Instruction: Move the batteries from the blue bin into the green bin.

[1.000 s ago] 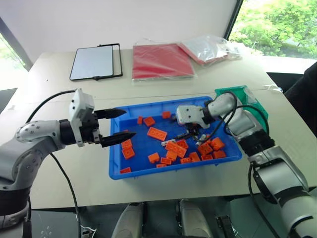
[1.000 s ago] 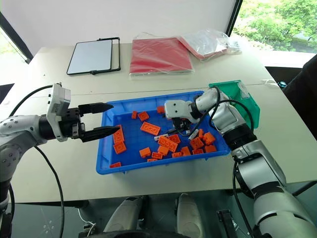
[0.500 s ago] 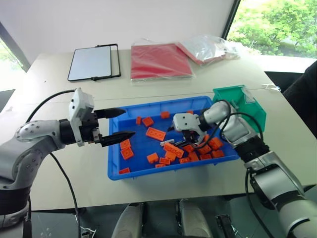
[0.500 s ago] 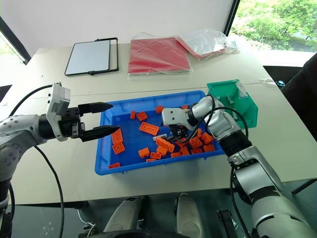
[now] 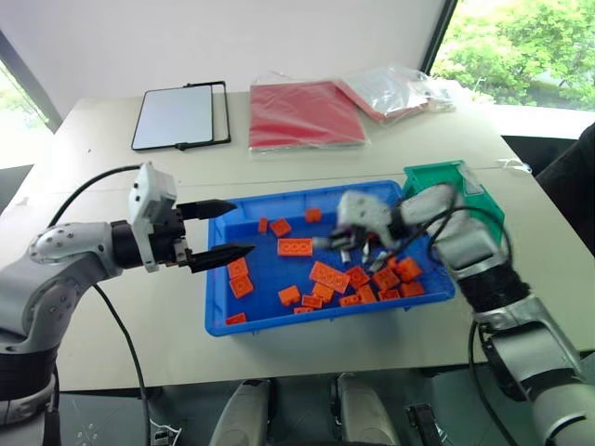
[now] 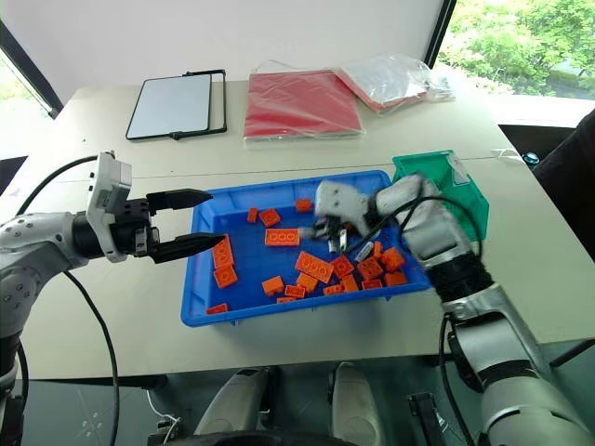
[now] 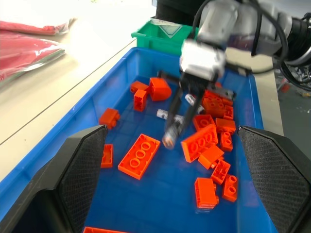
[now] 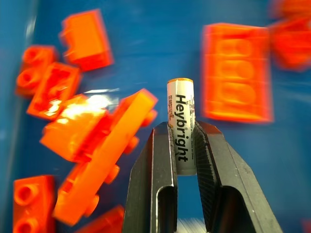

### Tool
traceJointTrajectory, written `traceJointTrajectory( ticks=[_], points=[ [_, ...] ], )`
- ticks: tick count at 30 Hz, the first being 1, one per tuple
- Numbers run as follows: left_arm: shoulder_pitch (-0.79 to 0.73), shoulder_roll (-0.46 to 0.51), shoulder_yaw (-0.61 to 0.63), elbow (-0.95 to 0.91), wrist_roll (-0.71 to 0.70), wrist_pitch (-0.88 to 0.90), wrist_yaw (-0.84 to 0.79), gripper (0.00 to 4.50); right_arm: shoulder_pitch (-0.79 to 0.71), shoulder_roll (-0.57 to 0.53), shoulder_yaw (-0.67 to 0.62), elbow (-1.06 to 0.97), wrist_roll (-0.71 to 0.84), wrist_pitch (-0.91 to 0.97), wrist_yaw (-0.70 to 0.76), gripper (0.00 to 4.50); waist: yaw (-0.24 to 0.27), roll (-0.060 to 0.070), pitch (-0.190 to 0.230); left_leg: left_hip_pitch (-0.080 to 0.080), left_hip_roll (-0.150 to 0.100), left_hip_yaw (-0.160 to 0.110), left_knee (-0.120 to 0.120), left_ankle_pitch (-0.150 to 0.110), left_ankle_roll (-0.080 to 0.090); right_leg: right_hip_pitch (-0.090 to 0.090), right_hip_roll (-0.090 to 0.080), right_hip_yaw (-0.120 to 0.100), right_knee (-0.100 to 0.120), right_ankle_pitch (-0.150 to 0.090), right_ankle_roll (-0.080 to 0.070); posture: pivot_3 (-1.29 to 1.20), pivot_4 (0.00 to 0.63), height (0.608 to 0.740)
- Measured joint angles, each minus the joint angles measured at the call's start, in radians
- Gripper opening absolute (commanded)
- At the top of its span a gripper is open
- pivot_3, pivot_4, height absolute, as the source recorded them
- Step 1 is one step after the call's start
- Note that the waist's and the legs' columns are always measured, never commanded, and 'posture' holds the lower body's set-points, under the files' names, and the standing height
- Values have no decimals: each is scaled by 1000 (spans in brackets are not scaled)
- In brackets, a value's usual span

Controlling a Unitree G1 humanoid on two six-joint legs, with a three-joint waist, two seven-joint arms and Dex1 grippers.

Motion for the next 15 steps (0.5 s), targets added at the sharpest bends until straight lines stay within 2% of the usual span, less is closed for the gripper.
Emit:
traceJointTrajectory(
  ticks=[4, 8, 12, 15],
  points=[
    [-1, -2, -4, 3, 4, -3, -7, 4500, -13, -93, -224, -78, 28, 214, -180, 33, 0, 0, 0, 0, 0, 0, 0, 0, 0, 0, 0, 0, 0, 0, 0, 0, 150, 731],
    [-8, -12, -28, 21, 19, -6, -12, 4500, 42, -207, -340, -77, -12, 293, -346, 33, 1, 0, 0, 0, 0, 2, 0, 0, 0, 0, -1, 1, -1, 0, -1, 0, 150, 731],
    [-54, -28, -56, 55, 29, -15, -29, 4500, 131, -222, -400, -86, -7, 368, -428, 2010, -6, 0, 0, 0, 1, 3, 0, 0, 1, 0, 0, 2, -1, 0, 0, 0, 150, 731],
    [-95, -35, -79, 86, 45, -29, -47, 4500, 165, -192, -400, -112, 13, 373, -461, 3562, -11, 1, 0, 1, 1, 4, -1, 0, 1, 0, 1, 3, 0, 0, 0, 0, 150, 731]
  ],
)
